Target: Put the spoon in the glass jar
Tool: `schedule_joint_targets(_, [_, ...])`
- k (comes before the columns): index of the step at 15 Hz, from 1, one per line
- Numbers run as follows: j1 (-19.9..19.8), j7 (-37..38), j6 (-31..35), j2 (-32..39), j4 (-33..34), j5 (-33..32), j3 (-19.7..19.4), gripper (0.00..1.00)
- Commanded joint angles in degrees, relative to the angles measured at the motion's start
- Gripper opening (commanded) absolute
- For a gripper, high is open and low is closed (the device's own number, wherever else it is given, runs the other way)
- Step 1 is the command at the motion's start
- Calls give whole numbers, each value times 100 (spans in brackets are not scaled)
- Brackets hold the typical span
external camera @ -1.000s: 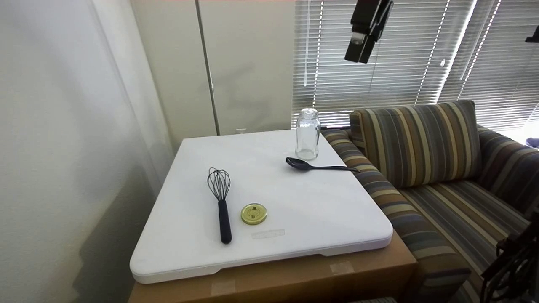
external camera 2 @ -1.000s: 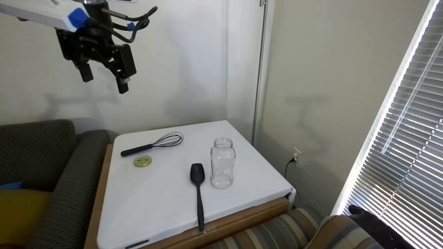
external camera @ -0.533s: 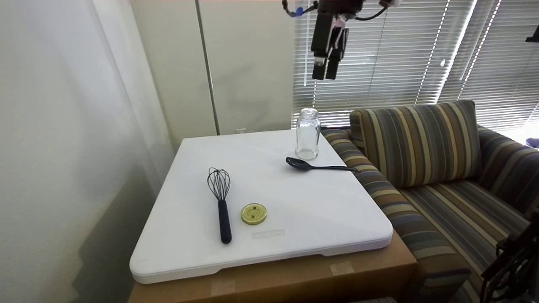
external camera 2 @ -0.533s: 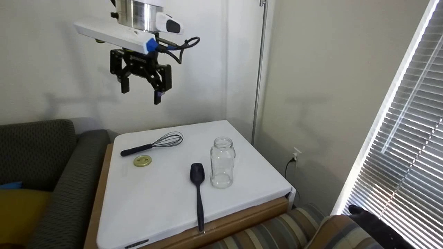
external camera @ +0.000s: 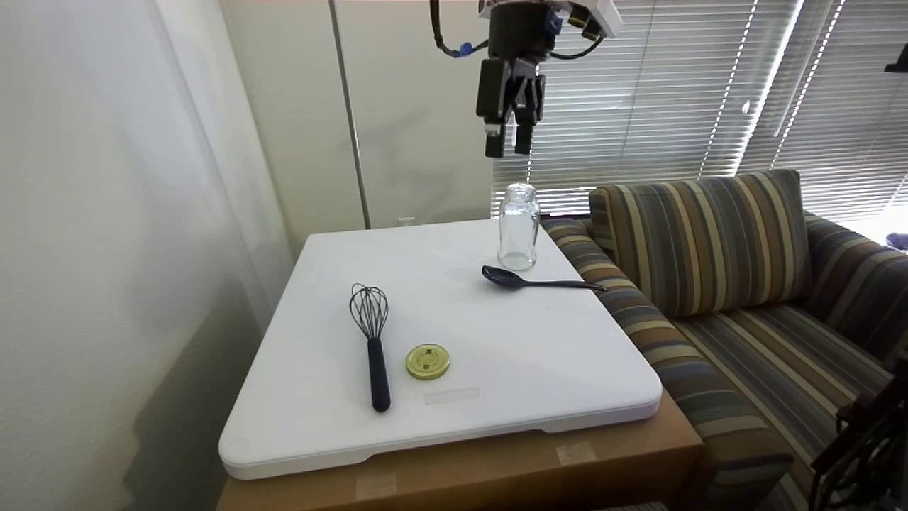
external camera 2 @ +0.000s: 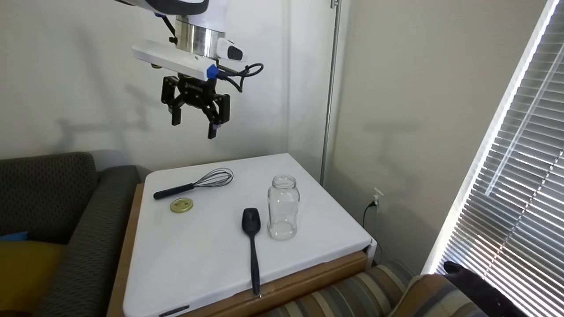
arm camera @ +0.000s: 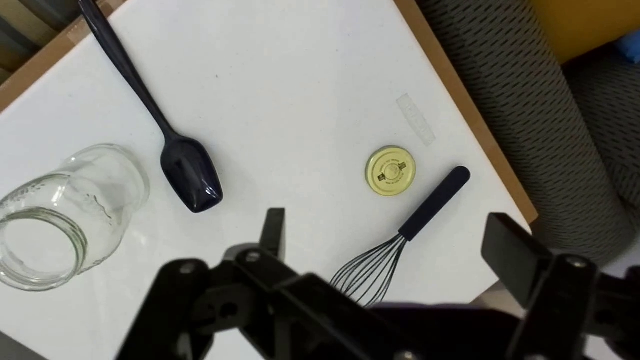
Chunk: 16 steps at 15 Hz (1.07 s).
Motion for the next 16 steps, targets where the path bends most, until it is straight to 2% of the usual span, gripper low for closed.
schedule_joint_targets(1, [253,1368,-24,196,181,-839,-23,100])
schedule_joint_targets(4, [524,2751,-248,699,533,-1188,-7,100])
schedule_joint_targets(7, [693,3545,-561,1255,972,-1070,26,100])
schedule_joint_targets(13, [742,4489,-456,2010,1413,-1030,-162,100])
schedule_joint_targets(16, [792,4574,-288,2299,1573,-1162,-254,100])
